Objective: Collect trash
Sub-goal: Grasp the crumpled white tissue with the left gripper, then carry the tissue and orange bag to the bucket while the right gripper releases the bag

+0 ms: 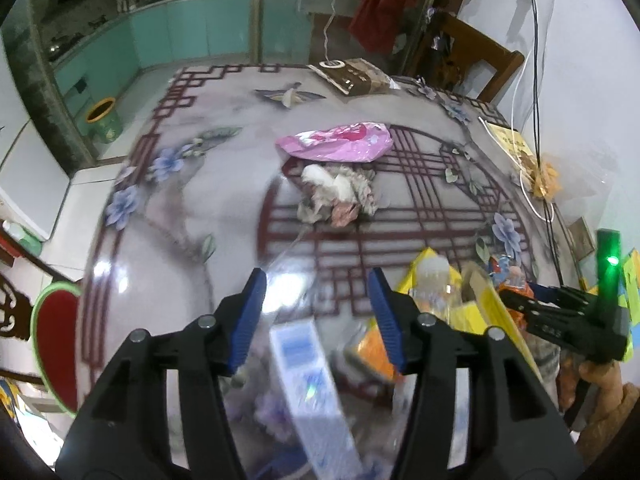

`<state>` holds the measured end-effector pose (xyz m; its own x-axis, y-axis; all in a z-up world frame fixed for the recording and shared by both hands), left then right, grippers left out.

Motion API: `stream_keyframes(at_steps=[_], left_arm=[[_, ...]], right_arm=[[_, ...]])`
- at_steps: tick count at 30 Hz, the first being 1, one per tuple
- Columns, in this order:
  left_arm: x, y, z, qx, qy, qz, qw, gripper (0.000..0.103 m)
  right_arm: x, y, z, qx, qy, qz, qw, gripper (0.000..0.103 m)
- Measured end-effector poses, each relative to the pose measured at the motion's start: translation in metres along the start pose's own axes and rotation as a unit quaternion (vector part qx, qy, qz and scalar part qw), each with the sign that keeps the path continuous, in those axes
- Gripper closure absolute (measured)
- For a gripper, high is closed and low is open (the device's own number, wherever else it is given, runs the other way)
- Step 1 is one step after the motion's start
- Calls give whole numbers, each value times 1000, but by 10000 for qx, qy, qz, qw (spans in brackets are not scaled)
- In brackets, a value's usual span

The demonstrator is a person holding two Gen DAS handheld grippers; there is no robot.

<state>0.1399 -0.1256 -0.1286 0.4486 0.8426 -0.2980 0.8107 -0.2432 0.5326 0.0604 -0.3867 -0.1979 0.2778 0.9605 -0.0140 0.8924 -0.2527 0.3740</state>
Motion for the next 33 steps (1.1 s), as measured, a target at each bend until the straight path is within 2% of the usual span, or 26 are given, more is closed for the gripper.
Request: stream_keyframes(at_steps=[6, 11, 16, 17, 18, 19, 23, 27, 33], left_arm=[[-4, 42, 65, 142, -236, 348, 9990, 43], [-4, 56, 109, 330, -370, 374, 9981, 42], [0, 65, 142, 527, -481, 288, 9970, 41], [0, 65, 145, 548, -483, 271, 9970, 45], [2, 64, 151, 630, -516, 199, 9965, 61], [5, 64, 158, 715, -561, 106, 9958, 62], [9, 66, 154, 657, -597, -52, 9960, 73], [4, 65, 127, 437, -508, 87, 9977, 74], [-3, 51, 65, 48, -475, 207, 9986, 74]], right_arm=[[-20, 28, -11, -372, 76, 485, 9981, 55], [-25, 44, -15, -572, 179, 769, 9952, 55], [-20, 48, -10, -544, 245, 740, 9955, 55], [-19, 48, -9, -532, 251, 737, 9955, 55], [-18, 47, -7, -515, 259, 740, 9956, 55], [-18, 47, -7, -502, 263, 746, 9956, 55], [-17, 43, -9, -491, 254, 761, 9956, 55], [-14, 42, -17, -566, 242, 750, 9953, 55], [-4, 42, -44, -829, 269, 664, 9940, 55]])
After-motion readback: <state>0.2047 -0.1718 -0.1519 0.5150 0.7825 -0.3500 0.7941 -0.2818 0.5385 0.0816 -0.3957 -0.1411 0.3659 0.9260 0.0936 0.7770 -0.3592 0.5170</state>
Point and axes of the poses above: each gripper's, at about its wrist camera, not at the fingertips, and z roughly the way its jaws point, x to its left, y to its top, the point moved 2 cm from there along z, roughly the way its jaws point, and after that the axes turned 11 degrees about -y, right-handed, at the moved point
